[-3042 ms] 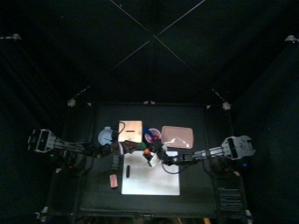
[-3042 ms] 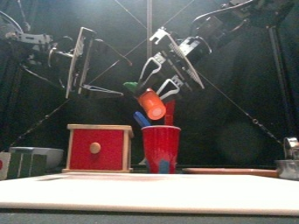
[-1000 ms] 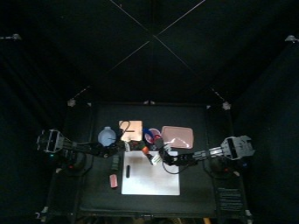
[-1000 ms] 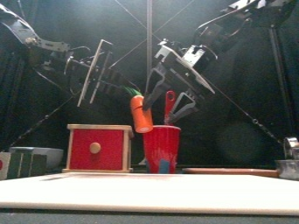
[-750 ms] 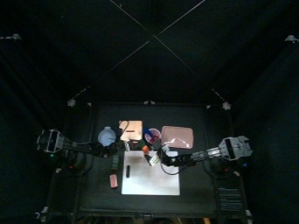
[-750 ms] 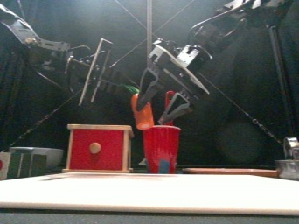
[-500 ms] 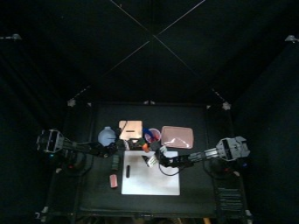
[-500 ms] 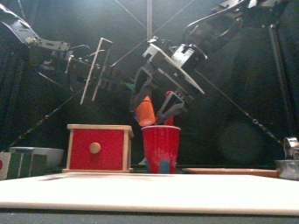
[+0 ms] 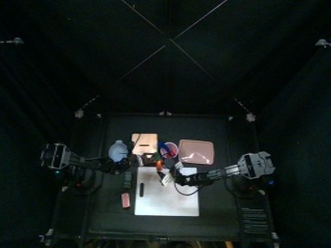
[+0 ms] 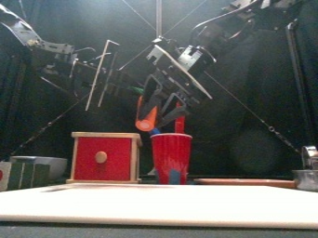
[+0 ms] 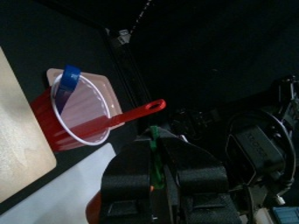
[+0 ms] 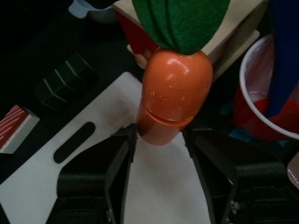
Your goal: Split carrot and put carrot top in bowl
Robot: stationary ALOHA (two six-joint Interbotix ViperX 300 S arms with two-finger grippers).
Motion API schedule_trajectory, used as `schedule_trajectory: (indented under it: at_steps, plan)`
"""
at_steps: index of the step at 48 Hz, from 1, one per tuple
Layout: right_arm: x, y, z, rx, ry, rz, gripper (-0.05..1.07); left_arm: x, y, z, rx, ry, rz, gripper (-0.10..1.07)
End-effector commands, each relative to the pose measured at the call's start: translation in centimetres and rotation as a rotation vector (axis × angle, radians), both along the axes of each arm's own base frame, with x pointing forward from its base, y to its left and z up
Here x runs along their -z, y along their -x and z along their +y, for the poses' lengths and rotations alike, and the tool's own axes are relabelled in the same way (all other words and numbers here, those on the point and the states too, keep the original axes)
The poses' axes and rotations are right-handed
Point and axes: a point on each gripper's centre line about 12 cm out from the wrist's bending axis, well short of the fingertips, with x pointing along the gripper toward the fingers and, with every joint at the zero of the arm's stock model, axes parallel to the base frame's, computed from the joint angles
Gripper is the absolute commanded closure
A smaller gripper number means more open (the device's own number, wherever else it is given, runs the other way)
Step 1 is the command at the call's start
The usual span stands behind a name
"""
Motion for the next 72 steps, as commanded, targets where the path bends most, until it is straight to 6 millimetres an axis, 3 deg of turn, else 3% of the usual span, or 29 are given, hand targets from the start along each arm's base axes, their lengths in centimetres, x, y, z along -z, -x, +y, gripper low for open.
schedule_trajectory:
  at_steps: [1, 13, 22, 28, 40, 72]
  plan:
    - [-1.7, -0.3, -0.1, 0.003, -0.002, -0.045, 0.26, -1.1, -0.2, 0.0, 0.000, -0.009, -0.038, 0.58]
    - [-2.3, -0.5, -0.5, 0.014, -0.004, -0.061, 0.22, -1.2, -0.2, -0.1, 0.000, -0.009, -0.041, 0.58]
    - [-2.7, 0.3, -1.1, 0.059, 0.073, -0.042, 0.06, -1.7, -0.2, 0.0, -0.008, -0.014, -0.065, 0.58]
    - [-4.0, 1.3, 0.0, 0.077, 0.198, -0.044, 0.00, -2.7, 0.3, 0.2, -0.030, -0.018, -0.110, 0.58]
    - [-4.8, 1.7, 0.4, 0.078, 0.204, -0.056, 0.00, -3.6, 1.0, 0.6, -0.081, -0.022, -0.175, 0.58]
    - [-5.6, 0.5, -0.4, 0.067, 0.263, -0.084, 0.00, -3.7, 1.0, -0.5, -0.069, 0.044, -0.213, 0.58]
